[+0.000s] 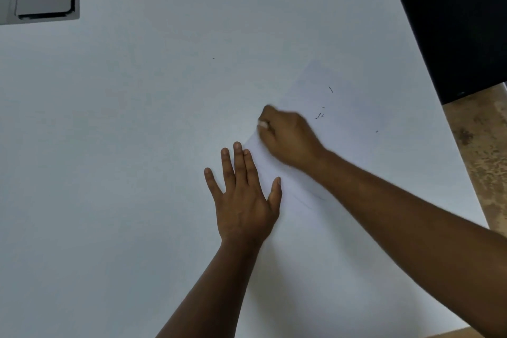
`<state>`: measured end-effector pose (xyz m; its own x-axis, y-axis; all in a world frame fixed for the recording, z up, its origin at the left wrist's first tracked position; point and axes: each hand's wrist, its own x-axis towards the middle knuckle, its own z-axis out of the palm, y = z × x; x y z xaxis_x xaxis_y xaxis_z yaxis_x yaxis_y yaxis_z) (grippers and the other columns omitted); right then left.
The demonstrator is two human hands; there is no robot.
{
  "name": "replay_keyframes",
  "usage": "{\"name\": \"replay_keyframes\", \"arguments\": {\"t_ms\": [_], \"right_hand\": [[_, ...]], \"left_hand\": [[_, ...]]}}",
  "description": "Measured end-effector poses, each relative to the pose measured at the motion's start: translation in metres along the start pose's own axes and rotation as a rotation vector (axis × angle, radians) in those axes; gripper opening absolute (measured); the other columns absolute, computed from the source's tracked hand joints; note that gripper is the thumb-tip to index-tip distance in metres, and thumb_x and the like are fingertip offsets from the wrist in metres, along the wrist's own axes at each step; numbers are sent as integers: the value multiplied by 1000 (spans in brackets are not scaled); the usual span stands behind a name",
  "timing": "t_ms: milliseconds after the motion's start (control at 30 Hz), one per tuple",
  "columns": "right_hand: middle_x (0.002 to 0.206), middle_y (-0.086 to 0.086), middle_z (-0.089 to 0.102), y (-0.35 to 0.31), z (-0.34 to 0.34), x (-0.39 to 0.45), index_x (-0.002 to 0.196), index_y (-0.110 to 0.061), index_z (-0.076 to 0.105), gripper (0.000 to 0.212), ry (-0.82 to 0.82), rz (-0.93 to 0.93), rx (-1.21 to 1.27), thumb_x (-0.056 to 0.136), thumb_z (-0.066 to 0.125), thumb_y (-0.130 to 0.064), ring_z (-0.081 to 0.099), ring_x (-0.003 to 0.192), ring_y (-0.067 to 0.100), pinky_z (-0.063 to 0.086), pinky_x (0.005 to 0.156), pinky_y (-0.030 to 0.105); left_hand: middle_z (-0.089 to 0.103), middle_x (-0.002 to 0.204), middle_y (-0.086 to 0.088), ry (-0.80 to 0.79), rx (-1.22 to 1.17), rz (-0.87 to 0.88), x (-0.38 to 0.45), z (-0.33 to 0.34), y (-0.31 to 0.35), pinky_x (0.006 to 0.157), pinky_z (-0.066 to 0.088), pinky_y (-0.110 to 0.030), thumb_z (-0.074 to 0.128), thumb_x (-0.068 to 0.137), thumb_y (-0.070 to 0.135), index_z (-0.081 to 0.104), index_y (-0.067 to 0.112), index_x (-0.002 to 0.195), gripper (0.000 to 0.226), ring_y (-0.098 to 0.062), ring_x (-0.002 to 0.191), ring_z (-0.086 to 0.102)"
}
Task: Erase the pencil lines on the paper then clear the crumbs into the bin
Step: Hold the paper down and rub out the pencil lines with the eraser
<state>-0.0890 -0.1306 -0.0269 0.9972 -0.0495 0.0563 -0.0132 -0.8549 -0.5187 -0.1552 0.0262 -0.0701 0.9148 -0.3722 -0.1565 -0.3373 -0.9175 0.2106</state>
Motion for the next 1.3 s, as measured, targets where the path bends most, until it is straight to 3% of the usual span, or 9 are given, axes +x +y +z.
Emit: {"name": "replay_keyframes", "arguments": {"t_ms": [100,233,433,600,800,933,1067,1200,1300], "right_hand": [[72,3,58,-4,7,-7,94,-9,56,16,-32,-68,-50,95,46,-22,55,60,27,48,56,36],[80,12,62,26,-10,24,98,-7,56,16,68,72,-209,95,46,-19,61,70,36,45,60,36],[69,9,58,26,-18,27,91,-7,55,17,116,159,-104,93,45,-21,59,65,35,36,58,32],[79,4,63,-23,8,-13,99,-12,56,16,-166,-41,-68,99,46,-24,59,67,27,48,62,36],[66,6,52,25,-10,29,86,-8,53,15,129,20,-313,95,45,-17,51,53,30,47,47,38],[64,1,52,20,-12,23,88,-7,55,16,164,126,-118,97,49,-20,54,57,25,39,53,31],[61,-9,52,-10,1,-24,93,-11,60,13,190,228,162,99,55,-23,51,54,8,41,55,20],[74,-10,63,-27,14,-56,104,-16,67,15,133,297,252,100,57,-26,60,66,4,49,62,16],[80,-8,68,-29,17,-57,111,-15,68,20,72,307,259,100,58,-28,64,73,6,54,68,18]], "left_hand": [[1,172,-7,2,-1,2,0,1,0,124,-2,-61,15,102,67,8,10,163,84,-27,159,-7],[-4,172,-7,-15,13,-7,0,-1,1,124,-4,-61,15,102,66,4,10,163,84,-26,158,-12],[-5,172,-7,-21,7,-4,0,-2,1,124,-5,-61,10,101,67,2,10,163,84,-26,158,-13],[6,172,-8,32,-5,5,-1,0,0,124,1,-63,18,102,66,11,9,163,84,-28,159,-4],[1,172,-7,13,16,0,0,0,1,124,-3,-63,19,102,65,11,9,163,83,-27,158,-8],[0,172,-8,24,8,-1,0,2,-1,124,-1,-64,17,103,65,9,10,163,82,-27,158,-9],[0,172,-9,68,-59,18,-2,0,-3,125,1,-62,13,105,61,8,10,163,78,-27,158,-7],[0,172,-10,158,-235,-26,-5,-4,-14,126,6,-57,22,107,51,10,9,163,70,-26,159,-6],[4,172,-9,151,-133,-44,-7,-4,-30,126,7,-57,26,106,56,12,9,163,75,-28,159,-5]]}}
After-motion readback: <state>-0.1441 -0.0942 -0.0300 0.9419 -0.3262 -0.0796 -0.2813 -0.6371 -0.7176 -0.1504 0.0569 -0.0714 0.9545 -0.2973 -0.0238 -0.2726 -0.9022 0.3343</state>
